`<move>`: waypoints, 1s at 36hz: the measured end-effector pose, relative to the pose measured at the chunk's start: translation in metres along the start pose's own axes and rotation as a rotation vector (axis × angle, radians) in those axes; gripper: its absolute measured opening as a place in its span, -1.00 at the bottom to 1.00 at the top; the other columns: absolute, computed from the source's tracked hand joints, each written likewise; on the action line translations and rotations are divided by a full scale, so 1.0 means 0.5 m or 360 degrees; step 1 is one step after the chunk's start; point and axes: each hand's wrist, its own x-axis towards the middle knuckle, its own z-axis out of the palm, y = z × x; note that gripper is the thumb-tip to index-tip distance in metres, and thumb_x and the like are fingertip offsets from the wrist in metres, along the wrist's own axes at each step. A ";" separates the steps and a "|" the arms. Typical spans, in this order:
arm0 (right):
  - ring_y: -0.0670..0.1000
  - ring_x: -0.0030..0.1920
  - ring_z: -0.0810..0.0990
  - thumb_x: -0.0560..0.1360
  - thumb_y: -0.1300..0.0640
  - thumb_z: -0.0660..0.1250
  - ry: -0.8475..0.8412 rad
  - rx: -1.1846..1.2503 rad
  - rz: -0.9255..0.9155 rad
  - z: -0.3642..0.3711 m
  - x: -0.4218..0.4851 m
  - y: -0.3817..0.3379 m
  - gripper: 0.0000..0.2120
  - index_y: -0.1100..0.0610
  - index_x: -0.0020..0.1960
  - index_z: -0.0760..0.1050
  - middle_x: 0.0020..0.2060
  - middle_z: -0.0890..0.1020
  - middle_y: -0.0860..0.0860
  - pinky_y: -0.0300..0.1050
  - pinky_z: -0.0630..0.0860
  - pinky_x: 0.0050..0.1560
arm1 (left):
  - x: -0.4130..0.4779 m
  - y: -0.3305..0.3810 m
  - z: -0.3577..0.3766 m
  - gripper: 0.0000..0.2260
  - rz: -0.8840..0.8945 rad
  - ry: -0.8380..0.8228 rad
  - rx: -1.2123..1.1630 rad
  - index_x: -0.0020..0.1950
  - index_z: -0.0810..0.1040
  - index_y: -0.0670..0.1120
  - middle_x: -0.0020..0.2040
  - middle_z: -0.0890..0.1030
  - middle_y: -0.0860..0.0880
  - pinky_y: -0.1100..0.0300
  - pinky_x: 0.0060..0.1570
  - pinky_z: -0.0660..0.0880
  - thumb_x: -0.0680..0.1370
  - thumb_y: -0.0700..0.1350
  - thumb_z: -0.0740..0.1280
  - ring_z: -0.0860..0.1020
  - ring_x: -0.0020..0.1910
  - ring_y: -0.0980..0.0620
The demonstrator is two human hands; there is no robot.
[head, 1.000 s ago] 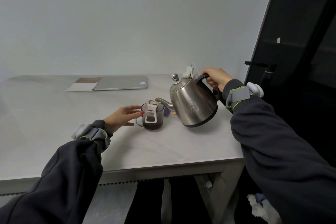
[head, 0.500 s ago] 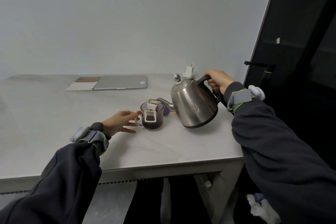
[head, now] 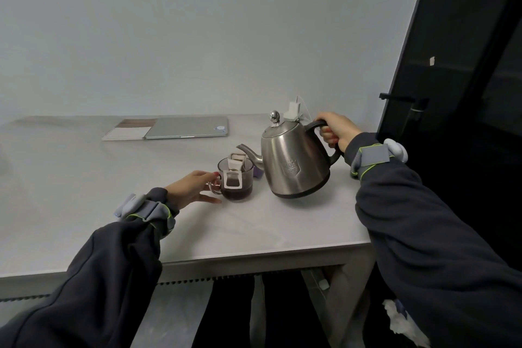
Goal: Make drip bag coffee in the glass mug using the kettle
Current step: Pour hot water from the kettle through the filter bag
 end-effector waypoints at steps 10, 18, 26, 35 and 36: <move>-0.11 -0.69 0.03 0.45 0.14 0.18 0.0019 0.0033 0.0000 -0.002 -0.005 0.004 -0.69 0.04 -0.41 0.15 -0.71 0.14 -0.11 -0.33 -0.03 -0.61 | 0.011 -0.006 0.011 -0.73 0.0028 0.0094 -0.0186 -0.03 0.51 -0.23 -0.13 0.55 -0.14 0.26 -0.12 0.59 0.66 -0.15 0.07 0.53 -0.17 -0.01; -0.11 -0.69 0.04 0.45 0.14 0.17 0.0031 0.0074 -0.0006 -0.007 0.001 -0.005 -0.74 0.04 -0.39 0.20 -0.71 0.14 -0.11 -0.35 -0.03 -0.62 | 0.021 0.016 0.000 -0.72 -0.0015 0.0111 -0.0346 -0.05 0.51 -0.26 -0.16 0.57 -0.16 0.25 -0.17 0.62 0.66 -0.17 0.07 0.62 -0.26 0.00; -0.10 -0.69 0.03 0.45 0.15 0.18 0.0067 0.0104 -0.0020 -0.006 0.007 -0.013 -0.67 0.05 -0.42 0.13 -0.72 0.13 -0.10 -0.34 -0.04 -0.59 | 0.026 0.047 -0.011 -0.73 0.0053 0.0144 -0.0211 -0.04 0.50 -0.25 -0.14 0.54 -0.17 0.27 -0.24 0.61 0.66 -0.16 0.06 0.53 -0.18 -0.07; -0.10 -0.69 0.05 0.44 0.16 0.20 0.0101 0.0051 -0.0036 -0.001 0.007 -0.015 -0.72 0.06 -0.41 0.20 -0.72 0.16 -0.11 -0.38 -0.02 -0.60 | 0.032 0.014 0.003 -0.73 0.0041 0.0124 -0.0134 0.08 0.47 -0.31 -0.13 0.51 -0.17 0.28 -0.22 0.60 0.66 -0.15 0.08 0.51 -0.20 -0.04; -0.10 -0.70 0.05 0.44 0.16 0.20 0.0105 0.0040 -0.0037 -0.001 0.007 -0.015 -0.72 0.06 -0.40 0.21 -0.72 0.16 -0.11 -0.38 -0.02 -0.60 | 0.033 0.009 0.004 -0.73 0.0037 0.0120 -0.0137 0.08 0.47 -0.31 -0.13 0.51 -0.17 0.28 -0.22 0.60 0.66 -0.15 0.08 0.51 -0.20 -0.04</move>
